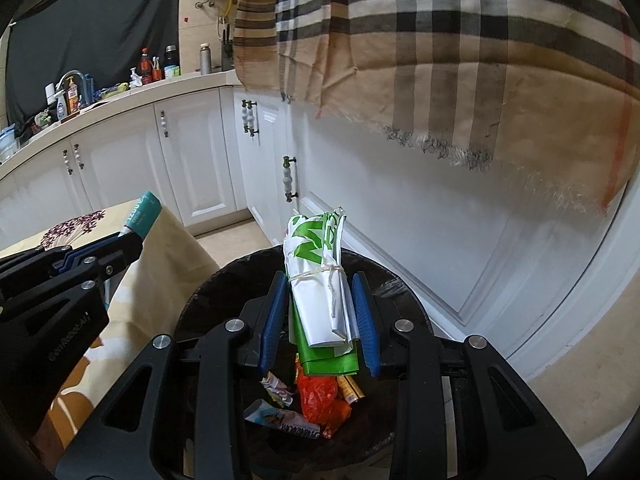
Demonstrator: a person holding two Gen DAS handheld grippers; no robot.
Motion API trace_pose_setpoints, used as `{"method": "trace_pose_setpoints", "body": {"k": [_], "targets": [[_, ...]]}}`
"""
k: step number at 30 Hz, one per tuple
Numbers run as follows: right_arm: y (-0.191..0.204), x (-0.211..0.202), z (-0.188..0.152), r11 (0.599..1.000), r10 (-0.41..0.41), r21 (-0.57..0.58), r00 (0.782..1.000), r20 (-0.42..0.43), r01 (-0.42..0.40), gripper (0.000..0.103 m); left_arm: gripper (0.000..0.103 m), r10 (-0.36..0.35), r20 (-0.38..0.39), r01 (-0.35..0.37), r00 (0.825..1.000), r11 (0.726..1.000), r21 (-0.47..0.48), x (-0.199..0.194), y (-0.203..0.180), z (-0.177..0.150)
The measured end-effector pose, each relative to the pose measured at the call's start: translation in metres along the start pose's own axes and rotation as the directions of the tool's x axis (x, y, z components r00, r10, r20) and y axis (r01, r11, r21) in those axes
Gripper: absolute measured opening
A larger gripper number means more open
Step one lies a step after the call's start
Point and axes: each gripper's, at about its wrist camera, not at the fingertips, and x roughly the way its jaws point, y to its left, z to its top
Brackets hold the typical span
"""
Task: Collect trash
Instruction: 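Carry the bundle and tube over the bin and open both grippers, then swing both grippers back to the table and grasp the white packet with the right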
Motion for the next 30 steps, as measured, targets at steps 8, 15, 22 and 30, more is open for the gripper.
{"method": "trace_pose_setpoints", "body": {"k": [8, 15, 22, 30], "targets": [[-0.009, 0.016, -0.001, 0.999, -0.032, 0.033, 0.999, -0.006, 0.032, 0.047, 0.043, 0.007, -0.044, -0.007, 0.999, 1.000, -0.002, 0.021, -0.004, 0.002], [-0.009, 0.013, -0.002, 0.999, -0.037, 0.035, 0.999, -0.007, 0.037, 0.048, 0.048, 0.020, -0.041, -0.021, 0.999, 0.999, -0.025, 0.011, 0.006, 0.000], [0.001, 0.000, 0.000, 0.999, -0.013, 0.032, 1.000, -0.005, 0.013, 0.048, 0.053, 0.049, -0.031, -0.050, 0.998, 0.997, -0.050, -0.011, 0.025, -0.005], [0.037, -0.017, -0.001, 0.997, 0.071, 0.005, 0.997, -0.013, -0.071, 0.048, 0.054, 0.123, -0.035, -0.126, 0.992, 0.986, -0.105, -0.050, 0.069, -0.024]]}}
